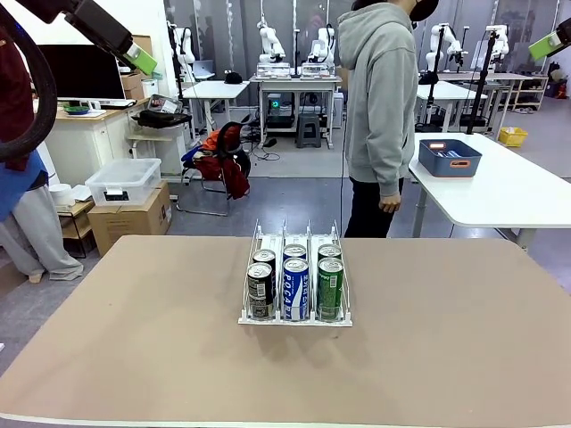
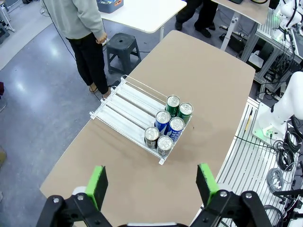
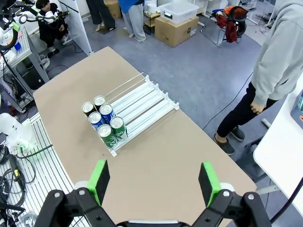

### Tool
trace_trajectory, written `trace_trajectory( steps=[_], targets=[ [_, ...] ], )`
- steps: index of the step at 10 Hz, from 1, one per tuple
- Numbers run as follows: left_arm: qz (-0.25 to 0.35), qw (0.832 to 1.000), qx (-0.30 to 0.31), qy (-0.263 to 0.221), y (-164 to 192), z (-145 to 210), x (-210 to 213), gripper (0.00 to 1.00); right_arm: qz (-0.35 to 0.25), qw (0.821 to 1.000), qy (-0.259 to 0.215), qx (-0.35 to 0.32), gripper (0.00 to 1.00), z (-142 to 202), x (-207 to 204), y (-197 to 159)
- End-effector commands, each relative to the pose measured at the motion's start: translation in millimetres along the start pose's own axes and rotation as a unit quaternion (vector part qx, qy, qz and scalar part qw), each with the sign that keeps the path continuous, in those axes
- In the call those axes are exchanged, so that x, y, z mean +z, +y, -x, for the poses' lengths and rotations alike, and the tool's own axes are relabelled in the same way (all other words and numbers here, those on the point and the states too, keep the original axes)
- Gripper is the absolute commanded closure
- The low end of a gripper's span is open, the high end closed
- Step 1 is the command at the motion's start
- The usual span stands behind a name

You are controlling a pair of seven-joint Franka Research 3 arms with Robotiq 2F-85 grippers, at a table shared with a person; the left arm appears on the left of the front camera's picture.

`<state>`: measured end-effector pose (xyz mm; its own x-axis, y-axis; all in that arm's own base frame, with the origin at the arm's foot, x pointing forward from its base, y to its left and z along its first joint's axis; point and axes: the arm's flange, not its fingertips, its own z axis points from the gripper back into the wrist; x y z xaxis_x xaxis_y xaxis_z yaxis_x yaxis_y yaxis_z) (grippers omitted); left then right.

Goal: Fill the beverage cans into the dispenser.
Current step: Pick up the Sprite handed by the human.

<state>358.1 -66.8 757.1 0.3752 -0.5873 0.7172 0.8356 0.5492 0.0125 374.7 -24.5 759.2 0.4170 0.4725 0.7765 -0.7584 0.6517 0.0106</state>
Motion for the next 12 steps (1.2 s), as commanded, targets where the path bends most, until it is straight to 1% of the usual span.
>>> trace_trajectory(
  steps=[1, 12],
  targets=[
    [-0.001, 1.000, 0.000, -0.001, 0.1, -0.2, 0.5, 0.00, -0.001, 1.000, 0.001, -0.002, 0.00, 2.4, -1.4, -0.1],
    [-0.001, 1.000, 0.000, -0.001, 0.1, -0.2, 0.5, 0.00, -0.001, 1.000, 0.001, -0.002, 0.00, 2.4, -1.4, -0.1]
  ],
)
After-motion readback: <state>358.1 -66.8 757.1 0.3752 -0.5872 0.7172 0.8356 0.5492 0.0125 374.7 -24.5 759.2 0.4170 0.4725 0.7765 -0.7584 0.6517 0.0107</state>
